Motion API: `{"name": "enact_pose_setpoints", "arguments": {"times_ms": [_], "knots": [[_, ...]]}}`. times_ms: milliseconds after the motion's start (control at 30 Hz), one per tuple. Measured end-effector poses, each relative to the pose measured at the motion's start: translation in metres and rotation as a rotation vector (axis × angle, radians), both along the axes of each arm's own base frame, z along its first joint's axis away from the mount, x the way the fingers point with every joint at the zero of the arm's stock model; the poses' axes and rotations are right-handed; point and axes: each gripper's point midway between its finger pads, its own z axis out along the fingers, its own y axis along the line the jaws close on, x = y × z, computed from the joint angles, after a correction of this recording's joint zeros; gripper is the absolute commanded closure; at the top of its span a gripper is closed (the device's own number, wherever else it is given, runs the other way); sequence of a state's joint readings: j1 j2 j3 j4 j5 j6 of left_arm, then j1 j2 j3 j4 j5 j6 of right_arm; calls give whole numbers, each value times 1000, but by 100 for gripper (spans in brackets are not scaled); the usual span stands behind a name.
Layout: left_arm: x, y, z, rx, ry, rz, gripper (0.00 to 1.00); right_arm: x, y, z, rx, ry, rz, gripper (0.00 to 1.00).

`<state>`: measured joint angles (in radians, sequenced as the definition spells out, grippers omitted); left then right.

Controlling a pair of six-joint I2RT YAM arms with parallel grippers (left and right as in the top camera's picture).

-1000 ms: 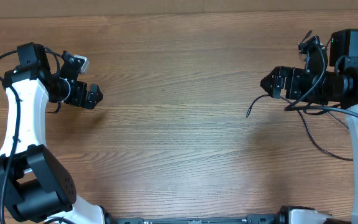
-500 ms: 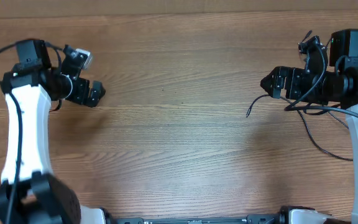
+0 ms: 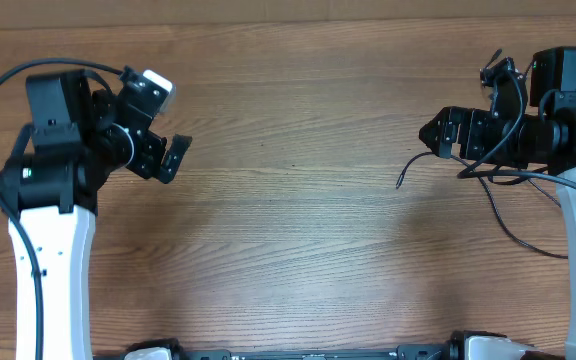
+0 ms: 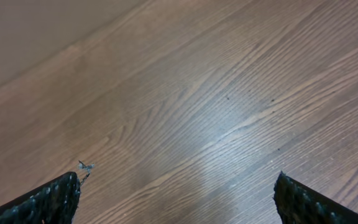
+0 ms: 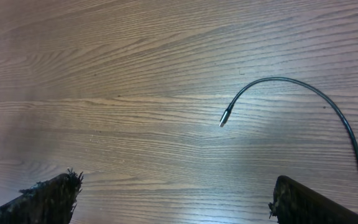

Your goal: Untangle cables

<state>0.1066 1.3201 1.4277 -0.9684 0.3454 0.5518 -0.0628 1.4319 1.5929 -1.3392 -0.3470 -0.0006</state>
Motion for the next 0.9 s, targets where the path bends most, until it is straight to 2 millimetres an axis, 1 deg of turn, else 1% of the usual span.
{"name": "enact_pose_setpoints", "arguments": {"times_ms": [67, 133, 200, 300, 367, 433, 467, 533, 600, 633, 700, 767, 833, 900], "knots": [[-8, -1, 4, 4, -19, -1, 0, 0, 0, 0, 0, 0, -1, 0], [-18, -2, 2, 7, -22, 2, 0, 0, 0, 0, 0, 0, -1, 0], [-32, -3, -8, 7, -15, 2, 1, 0, 0, 0, 0, 0, -1, 0], [-44, -5, -26, 10, -22, 1, 0, 0, 0, 0, 0, 1, 0, 0], [-48, -7, -38, 11, -42, -4, 0, 0, 0, 0, -1, 0, -1, 0], [-45, -7, -44, 12, -120, -8, 0, 0, -1, 0, -3, 1, -2, 0], [-47, -9, -47, 10, -171, -15, 0, 0, -1, 0, -5, 0, -3, 0], [-40, -14, -35, 5, -332, -39, 0, 0, -1, 0, -6, 1, -3, 0], [-42, -20, -19, 3, -500, -71, 1, 0, -1, 0, -6, 0, -3, 0], [-44, -22, -14, 2, -550, -86, 1, 0, -1, 0, -6, 1, -4, 0], [-52, -30, 7, 5, -727, -128, 0, 0, -1, 0, -6, 1, -3, 0], [-61, -35, 20, 13, -856, -163, 1, 0, -1, 0, -6, 0, -3, 0], [-72, -41, 26, 16, -950, -200, 0, 0, -1, 0, -6, 1, -3, 0], [-80, -46, 25, 16, -998, -227, 1, 0, -1, 0, -6, 1, -4, 0]]}}
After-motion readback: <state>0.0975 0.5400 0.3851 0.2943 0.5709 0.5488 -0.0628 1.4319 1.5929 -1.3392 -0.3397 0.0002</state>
